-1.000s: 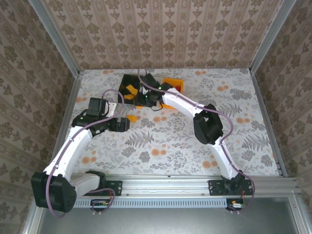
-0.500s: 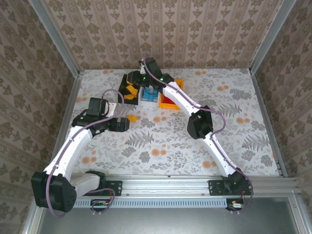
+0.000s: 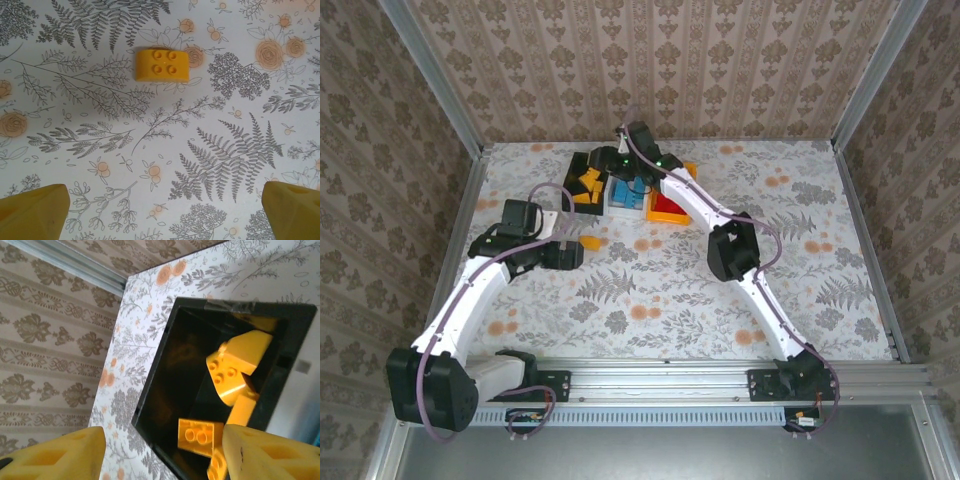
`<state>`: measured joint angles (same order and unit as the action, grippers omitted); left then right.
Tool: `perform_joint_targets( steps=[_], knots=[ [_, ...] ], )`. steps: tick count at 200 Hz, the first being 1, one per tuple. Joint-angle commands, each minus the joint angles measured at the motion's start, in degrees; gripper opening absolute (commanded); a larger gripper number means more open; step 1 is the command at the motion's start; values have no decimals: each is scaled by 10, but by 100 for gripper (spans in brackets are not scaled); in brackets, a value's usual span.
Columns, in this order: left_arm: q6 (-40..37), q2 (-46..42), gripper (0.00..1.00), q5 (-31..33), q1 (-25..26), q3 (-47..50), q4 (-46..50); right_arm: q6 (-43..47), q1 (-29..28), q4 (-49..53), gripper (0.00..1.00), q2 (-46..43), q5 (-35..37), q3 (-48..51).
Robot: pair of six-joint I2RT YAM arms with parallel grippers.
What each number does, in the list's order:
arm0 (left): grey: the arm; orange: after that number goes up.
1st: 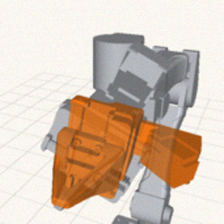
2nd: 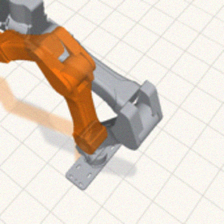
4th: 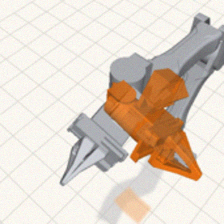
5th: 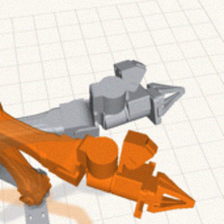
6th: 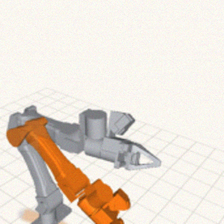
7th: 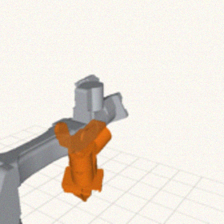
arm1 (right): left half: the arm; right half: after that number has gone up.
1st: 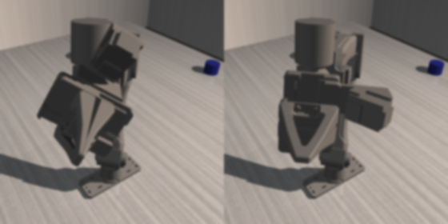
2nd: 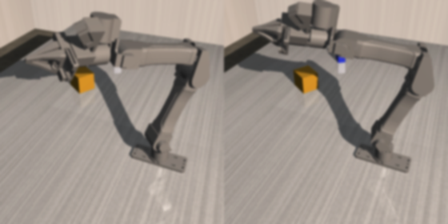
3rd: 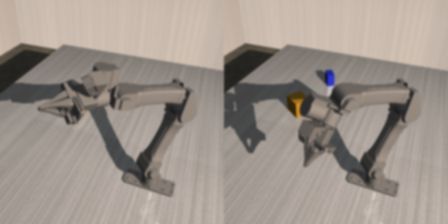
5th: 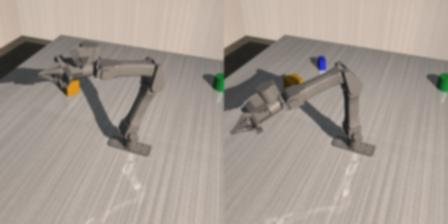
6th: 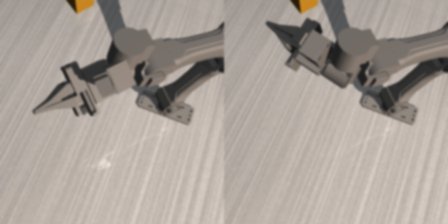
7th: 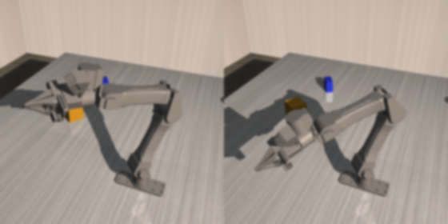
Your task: Sort the legos into containers by color
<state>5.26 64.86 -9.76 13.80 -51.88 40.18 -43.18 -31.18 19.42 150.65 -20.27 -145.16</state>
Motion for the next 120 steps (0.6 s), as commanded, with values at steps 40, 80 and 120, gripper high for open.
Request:
perform_joint_targets(
  steps=[40, 80, 120],
  knots=[
    [48, 60, 100, 47, 27, -48, 16, 77, 10, -52, 67, -349, 1, 407],
    [75, 184, 100, 86, 59, -90, -3, 104, 19, -73, 67, -461, -30, 596],
    [52, 301, 99, 73, 61, -131, -52, 105, 22, -91, 67, -517, -44, 702]
  ],
)
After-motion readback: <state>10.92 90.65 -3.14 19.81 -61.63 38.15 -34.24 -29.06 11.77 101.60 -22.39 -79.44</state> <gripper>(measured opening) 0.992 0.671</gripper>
